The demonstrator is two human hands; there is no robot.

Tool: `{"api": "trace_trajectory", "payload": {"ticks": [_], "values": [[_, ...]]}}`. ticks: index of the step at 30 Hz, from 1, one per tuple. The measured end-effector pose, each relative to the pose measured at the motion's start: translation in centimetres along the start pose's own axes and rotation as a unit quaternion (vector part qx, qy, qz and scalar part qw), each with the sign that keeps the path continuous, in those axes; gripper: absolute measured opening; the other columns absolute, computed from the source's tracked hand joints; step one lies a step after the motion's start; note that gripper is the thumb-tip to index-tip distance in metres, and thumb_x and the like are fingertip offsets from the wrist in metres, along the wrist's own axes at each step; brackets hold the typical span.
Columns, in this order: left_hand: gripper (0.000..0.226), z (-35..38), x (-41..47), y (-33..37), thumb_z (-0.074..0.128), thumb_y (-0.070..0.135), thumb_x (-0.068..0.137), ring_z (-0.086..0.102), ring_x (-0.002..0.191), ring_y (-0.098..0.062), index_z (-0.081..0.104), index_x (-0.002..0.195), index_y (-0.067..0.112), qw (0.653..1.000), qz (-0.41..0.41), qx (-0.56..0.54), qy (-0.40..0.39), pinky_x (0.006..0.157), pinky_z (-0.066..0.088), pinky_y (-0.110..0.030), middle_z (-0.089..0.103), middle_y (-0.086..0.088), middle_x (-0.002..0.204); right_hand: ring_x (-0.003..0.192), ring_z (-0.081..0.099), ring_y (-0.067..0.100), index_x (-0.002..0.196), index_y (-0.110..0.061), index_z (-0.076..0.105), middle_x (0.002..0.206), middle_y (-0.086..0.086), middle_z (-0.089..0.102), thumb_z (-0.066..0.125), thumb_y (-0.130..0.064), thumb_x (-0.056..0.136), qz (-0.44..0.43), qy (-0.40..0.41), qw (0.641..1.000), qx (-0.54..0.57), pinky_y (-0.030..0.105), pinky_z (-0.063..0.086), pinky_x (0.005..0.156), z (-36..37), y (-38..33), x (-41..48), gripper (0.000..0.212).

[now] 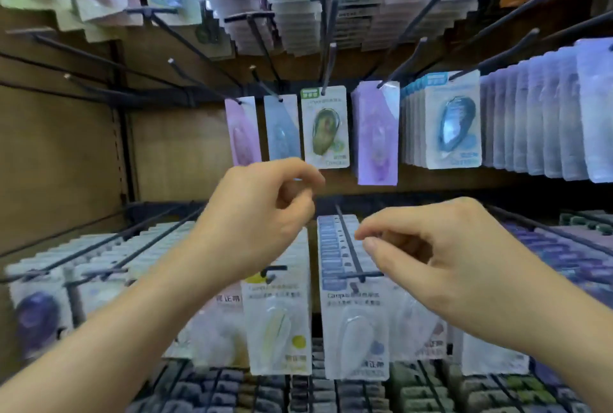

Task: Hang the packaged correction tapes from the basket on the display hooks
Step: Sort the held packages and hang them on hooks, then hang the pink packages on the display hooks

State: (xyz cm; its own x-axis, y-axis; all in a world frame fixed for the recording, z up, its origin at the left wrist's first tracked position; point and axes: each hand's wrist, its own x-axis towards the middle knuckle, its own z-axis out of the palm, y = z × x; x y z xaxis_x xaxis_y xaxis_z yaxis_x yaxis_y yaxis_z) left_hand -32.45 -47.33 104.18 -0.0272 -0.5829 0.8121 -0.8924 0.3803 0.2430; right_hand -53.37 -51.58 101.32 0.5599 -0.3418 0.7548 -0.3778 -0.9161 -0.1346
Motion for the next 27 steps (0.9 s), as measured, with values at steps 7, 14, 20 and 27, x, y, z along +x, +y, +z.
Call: {"api": "trace_trajectory", "payload": {"ticks": [7,14,20,27], "values": [[0.017,-2.0,-12.2,0.8,0.056,0.02,0.08,0.058,0.053,-0.013,0.071,0.079,0.028,0.991,-0.128,0.045,0.009,0.054,0.046,-0.028,0.066,0.004,0.063,0.055,0.057,0.014,0.086,-0.027,0.07,0.062,-0.006,0.064,0.053,-0.034,0.09,-0.165,-0.037,0.984,0.05,0.037,0.05,0.053,3.2,-3.3,-1.6,0.019],[0.031,-3.1,-26.9,2.2,0.047,0.03,0.079,0.065,0.07,-0.013,0.074,0.094,0.03,0.9,-0.322,0.267,-0.119,0.064,0.05,-0.028,0.071,0.008,0.074,0.09,0.061,0.025,0.114,-0.03,0.058,0.095,-0.001,0.068,0.044,-0.041,0.099,-0.262,-0.292,0.918,0.056,0.039,0.051,0.075,12.4,-8.0,-6.4,0.023],[0.028,-5.0,-40.3,1.7,0.052,0.019,0.091,0.064,0.102,-0.023,0.069,0.112,0.027,0.783,-0.49,0.323,-0.205,0.084,0.047,-0.032,0.071,0.001,0.108,0.114,0.059,0.031,0.129,-0.025,0.052,0.122,0.009,0.064,0.046,-0.036,0.099,-0.292,-0.449,0.843,0.046,0.042,0.052,0.087,23.4,-12.0,-13.1,0.033],[0.018,-7.9,-57.5,-0.1,0.051,0.018,0.089,0.065,0.095,-0.026,0.067,0.098,0.019,0.652,-0.652,0.313,-0.226,0.076,0.052,-0.034,0.071,-0.001,0.103,0.11,0.058,0.032,0.129,-0.021,0.051,0.115,0.01,0.059,0.046,-0.026,0.096,-0.309,-0.577,0.753,0.065,0.04,0.05,0.083,35.8,-18.4,-20.3,0.034]]}}
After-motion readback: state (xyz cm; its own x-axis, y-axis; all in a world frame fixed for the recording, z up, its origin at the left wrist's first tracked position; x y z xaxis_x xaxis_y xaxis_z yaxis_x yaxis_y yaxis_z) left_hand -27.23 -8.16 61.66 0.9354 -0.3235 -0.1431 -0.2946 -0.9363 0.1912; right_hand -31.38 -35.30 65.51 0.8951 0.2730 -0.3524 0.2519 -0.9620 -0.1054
